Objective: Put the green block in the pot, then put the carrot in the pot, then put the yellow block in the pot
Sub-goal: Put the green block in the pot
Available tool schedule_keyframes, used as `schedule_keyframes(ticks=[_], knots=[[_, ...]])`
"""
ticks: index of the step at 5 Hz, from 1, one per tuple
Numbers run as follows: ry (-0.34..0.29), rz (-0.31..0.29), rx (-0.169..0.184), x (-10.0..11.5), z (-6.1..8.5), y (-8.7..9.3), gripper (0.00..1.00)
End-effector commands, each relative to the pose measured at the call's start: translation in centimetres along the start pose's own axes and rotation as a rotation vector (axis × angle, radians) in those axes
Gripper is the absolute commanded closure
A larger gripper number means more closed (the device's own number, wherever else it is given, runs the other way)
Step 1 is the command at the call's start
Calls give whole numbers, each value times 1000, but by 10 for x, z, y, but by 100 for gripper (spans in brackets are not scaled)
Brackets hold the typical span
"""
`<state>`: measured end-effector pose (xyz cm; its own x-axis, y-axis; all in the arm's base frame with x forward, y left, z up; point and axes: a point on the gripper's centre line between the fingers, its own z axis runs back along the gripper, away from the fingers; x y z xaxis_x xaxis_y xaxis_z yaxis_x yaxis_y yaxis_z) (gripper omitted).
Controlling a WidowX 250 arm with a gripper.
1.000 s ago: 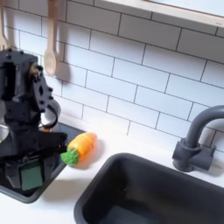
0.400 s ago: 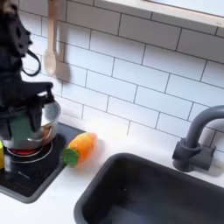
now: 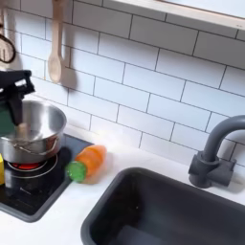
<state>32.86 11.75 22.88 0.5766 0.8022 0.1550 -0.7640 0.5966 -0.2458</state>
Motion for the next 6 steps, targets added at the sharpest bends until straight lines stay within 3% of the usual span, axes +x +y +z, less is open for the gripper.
schedule_keyframes(ticks=[1, 2, 3, 4, 5, 6], knots=[[30, -6, -3, 13, -2, 0, 100], [30, -106, 1, 17, -7, -12, 100], [27, -141, 3, 23, -8, -19, 100], [37, -156, -6, 21, -11, -28, 100], [63, -175, -13, 24, -23, -37, 100], [71, -161, -15, 33, -27, -38, 100]])
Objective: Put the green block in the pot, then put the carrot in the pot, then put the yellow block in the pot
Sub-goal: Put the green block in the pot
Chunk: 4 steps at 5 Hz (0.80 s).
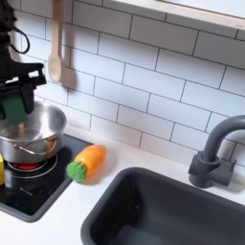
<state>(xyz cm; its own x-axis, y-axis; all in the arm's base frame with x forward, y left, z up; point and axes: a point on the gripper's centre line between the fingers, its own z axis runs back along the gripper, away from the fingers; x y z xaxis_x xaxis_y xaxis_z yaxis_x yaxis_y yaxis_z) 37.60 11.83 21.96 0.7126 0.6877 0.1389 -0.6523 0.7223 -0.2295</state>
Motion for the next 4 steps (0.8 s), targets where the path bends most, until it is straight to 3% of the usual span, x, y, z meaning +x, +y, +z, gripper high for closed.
schedule_keyframes(ticks=[1, 4], knots=[[23, -3, -8, 14, -9, -8, 100], [44, -5, 2, 7, -19, -6, 100]])
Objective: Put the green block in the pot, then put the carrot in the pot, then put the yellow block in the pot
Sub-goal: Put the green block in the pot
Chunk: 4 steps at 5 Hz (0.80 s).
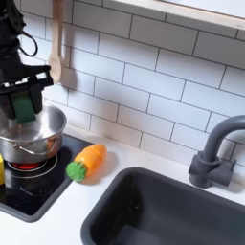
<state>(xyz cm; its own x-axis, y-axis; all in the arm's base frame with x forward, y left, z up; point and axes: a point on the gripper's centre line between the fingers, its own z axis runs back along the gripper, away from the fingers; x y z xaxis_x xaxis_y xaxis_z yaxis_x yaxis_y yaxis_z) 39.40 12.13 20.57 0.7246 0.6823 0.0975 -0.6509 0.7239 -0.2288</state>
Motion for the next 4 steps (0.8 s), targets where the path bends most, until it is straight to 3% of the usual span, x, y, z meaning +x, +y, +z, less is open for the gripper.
schedule_keyframes(ticks=[1, 4], knots=[[36, -8, 17, -12, -11, 1, 0], [-69, -59, -20, -33, 33, -15, 0]])
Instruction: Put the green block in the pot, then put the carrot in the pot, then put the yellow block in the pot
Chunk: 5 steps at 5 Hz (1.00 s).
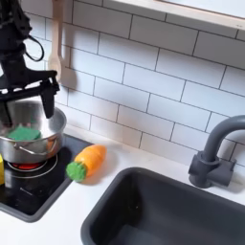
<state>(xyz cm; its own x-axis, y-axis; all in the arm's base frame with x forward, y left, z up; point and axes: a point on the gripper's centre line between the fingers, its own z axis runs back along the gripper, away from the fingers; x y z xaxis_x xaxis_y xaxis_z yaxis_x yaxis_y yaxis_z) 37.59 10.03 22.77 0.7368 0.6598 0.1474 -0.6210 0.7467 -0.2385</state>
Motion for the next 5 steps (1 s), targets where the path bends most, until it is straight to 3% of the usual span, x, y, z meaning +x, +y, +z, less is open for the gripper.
schedule_keyframes(ticks=[1, 2, 3, 4, 5], knots=[[-5, -74, -4, -19, 6, -11, 0], [58, -168, 29, -27, -13, -16, 0], [46, -226, 15, -36, -8, -25, 0], [73, -305, 36, -50, -18, -35, 0], [115, -342, 16, -65, -36, -35, 0]])
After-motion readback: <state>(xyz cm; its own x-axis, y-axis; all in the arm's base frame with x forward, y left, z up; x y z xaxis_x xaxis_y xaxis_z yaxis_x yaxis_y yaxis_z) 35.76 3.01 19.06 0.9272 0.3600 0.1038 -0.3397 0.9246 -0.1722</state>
